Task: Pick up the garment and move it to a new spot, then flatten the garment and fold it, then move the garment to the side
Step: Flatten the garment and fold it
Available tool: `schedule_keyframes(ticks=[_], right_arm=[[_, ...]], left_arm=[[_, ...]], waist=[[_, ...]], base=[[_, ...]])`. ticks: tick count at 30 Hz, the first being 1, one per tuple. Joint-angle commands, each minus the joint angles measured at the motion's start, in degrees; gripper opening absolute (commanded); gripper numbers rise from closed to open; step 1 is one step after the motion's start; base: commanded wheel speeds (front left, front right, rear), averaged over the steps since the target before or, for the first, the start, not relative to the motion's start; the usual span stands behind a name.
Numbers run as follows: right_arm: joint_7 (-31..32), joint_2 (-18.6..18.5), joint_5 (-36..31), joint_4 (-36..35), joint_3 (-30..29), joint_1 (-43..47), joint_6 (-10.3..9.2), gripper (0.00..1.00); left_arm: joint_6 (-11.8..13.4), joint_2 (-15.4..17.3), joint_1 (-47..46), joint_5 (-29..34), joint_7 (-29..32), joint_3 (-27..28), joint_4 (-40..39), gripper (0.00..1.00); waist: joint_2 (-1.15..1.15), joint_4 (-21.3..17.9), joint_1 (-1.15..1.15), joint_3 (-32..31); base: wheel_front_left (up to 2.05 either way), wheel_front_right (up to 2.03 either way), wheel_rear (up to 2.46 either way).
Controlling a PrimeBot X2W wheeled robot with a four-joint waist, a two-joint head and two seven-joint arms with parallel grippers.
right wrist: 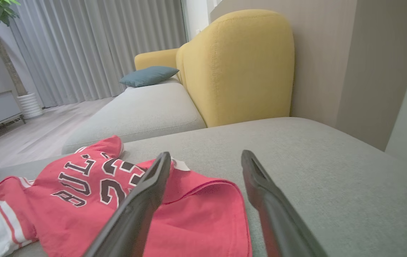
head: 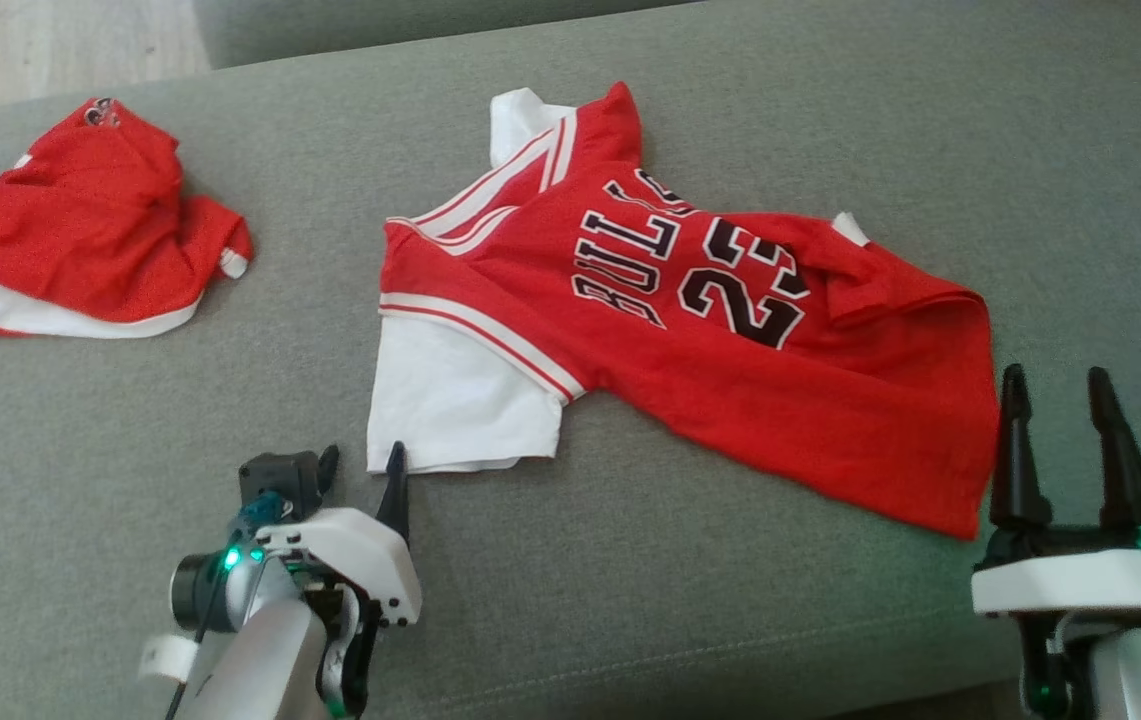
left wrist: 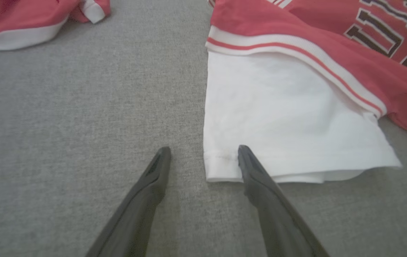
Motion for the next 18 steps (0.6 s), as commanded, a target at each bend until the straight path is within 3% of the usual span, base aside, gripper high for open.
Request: schedule_keyframes(ticks=[1, 6, 7, 8, 18], right_arm=[[-0.62, -0.51, -0.25, -1.85, 0.67, -2.43, 0.42, 1.0], [-0.62, -0.51, -0.17, -2.04, 0.68, -3.12, 0.42, 1.0], [-0.62, -0.51, -0.14, -2.09, 0.74, -3.16, 0.42, 1.0], [-0.62, -0.51, -0.06, -2.1, 0.71, -3.13, 0.42, 1.0], [0.08, -0.51, 2.16, 2.42, 2.67, -1.54, 0.42, 1.0]], left_arm=[[0.39, 1.2, -2.33, 0.46, 0.31, 1.49, 0.28, 1.0], [-0.37, 1.28, -3.06, -0.15, 1.72, 1.03, 3.85, 1.0], [-0.83, 1.21, -3.22, -0.53, 1.72, 1.01, 4.18, 0.29], [-1.17, 1.14, -3.34, -0.86, 1.5, 1.03, 4.36, 0.0], [-3.16, 0.31, -3.67, -5.03, -5.78, 4.23, -2.56, 0.0]], waist=[[0.0, -0.65, 0.0, 0.13], [0.0, -1.58, 0.0, 0.42], [0.0, -1.72, 0.0, 0.53], [0.0, -1.8, 0.0, 0.61], [0.0, -0.48, 0.0, 0.77]], base=[[0.0, 0.0, 0.0], [0.0, 0.0, 0.0], [0.0, 0.0, 0.0], [0.0, 0.0, 0.0], [0.0, 0.0, 0.0]])
